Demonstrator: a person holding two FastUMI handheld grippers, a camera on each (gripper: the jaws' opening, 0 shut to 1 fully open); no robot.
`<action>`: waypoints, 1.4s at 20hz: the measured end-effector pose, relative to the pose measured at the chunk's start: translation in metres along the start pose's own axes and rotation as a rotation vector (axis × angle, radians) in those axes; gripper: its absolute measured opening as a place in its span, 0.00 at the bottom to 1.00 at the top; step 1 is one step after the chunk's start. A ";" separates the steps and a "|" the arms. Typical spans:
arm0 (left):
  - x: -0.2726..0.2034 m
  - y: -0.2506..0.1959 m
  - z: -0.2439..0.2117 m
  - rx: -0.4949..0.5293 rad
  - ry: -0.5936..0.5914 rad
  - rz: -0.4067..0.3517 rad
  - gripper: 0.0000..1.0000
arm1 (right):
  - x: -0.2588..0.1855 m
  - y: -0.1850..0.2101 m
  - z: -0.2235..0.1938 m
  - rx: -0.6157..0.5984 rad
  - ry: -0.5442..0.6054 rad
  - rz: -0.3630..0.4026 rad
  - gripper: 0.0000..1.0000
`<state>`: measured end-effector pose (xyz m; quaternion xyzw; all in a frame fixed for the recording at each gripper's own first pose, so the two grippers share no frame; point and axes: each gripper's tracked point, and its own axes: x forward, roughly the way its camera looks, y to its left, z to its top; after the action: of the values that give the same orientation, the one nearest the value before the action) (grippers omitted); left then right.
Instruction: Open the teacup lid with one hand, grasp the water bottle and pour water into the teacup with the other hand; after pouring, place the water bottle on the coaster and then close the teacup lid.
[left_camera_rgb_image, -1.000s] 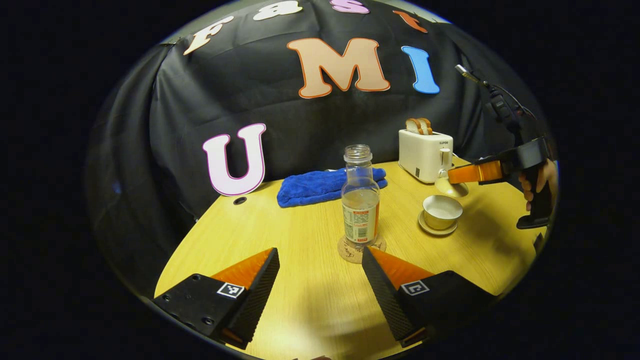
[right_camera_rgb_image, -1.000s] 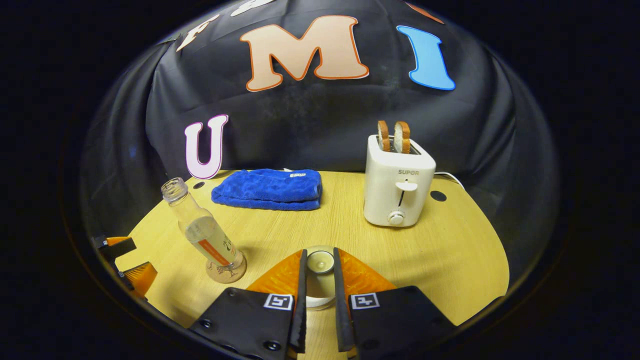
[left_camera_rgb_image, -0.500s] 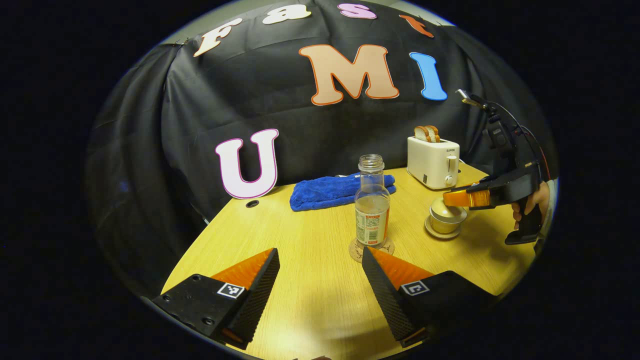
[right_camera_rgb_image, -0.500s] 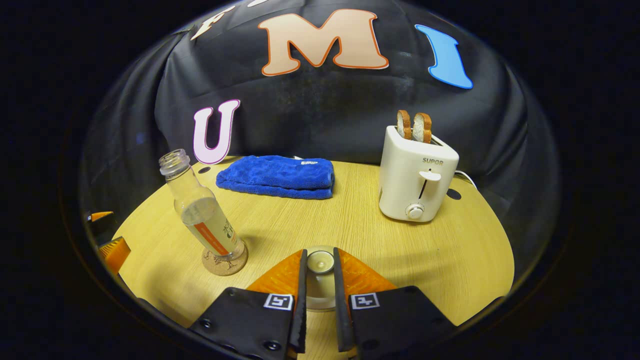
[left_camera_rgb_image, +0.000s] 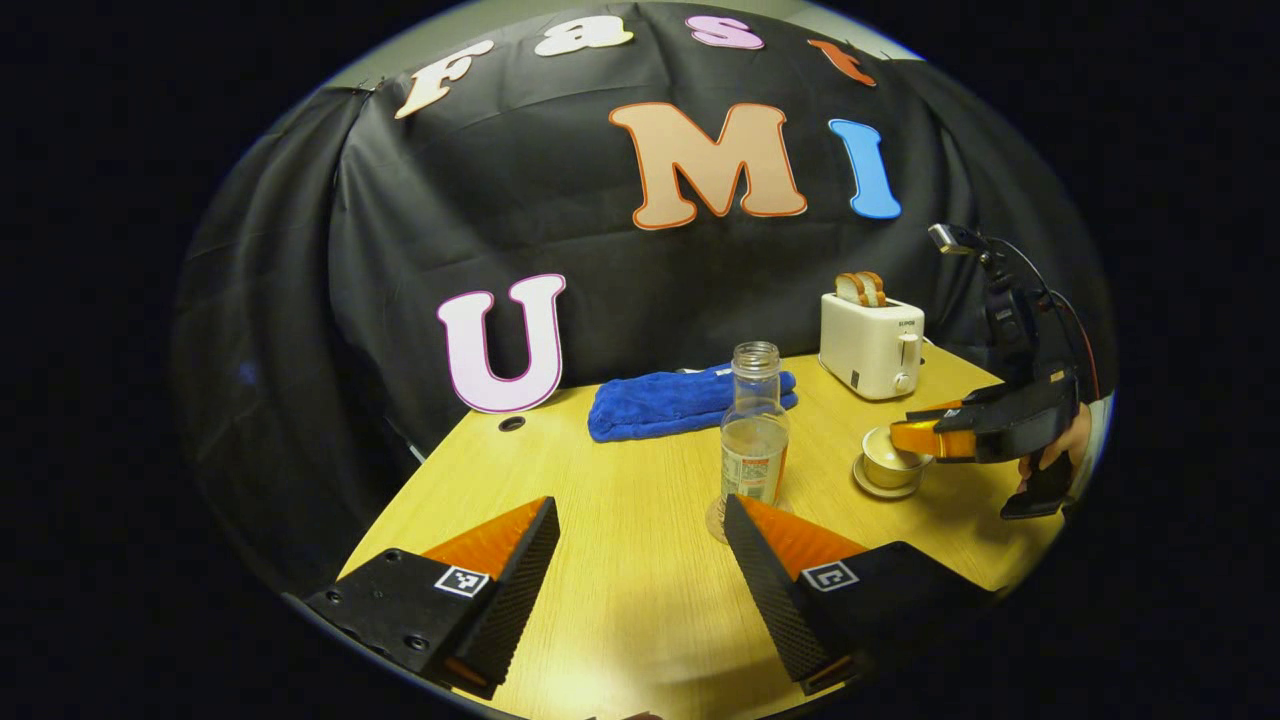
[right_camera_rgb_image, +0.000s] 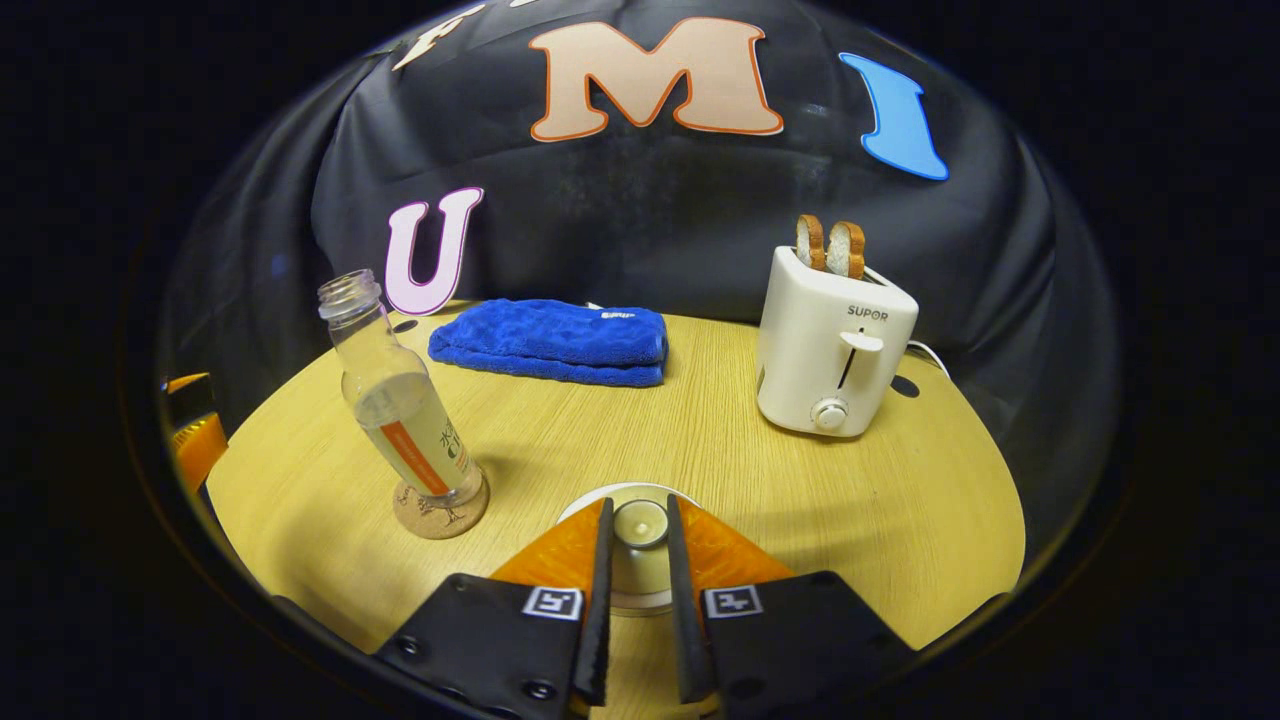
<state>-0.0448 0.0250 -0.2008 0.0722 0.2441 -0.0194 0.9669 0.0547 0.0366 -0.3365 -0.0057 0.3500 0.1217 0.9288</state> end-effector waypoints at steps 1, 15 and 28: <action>0.001 -0.002 0.006 -0.002 -0.009 -0.010 0.96 | 0.001 0.000 -0.001 0.009 0.010 0.003 0.30; 0.008 -0.039 0.092 -0.051 -0.176 -0.143 0.96 | -0.092 -0.005 0.058 0.013 -0.219 -0.051 0.95; -0.006 -0.035 0.140 -0.067 -0.283 -0.160 0.96 | -0.193 -0.017 0.126 0.015 -0.464 -0.156 0.92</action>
<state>0.0132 -0.0306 -0.0809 0.0168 0.1107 -0.0983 0.9888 0.0001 -0.0109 -0.1169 0.0021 0.1267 0.0451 0.9909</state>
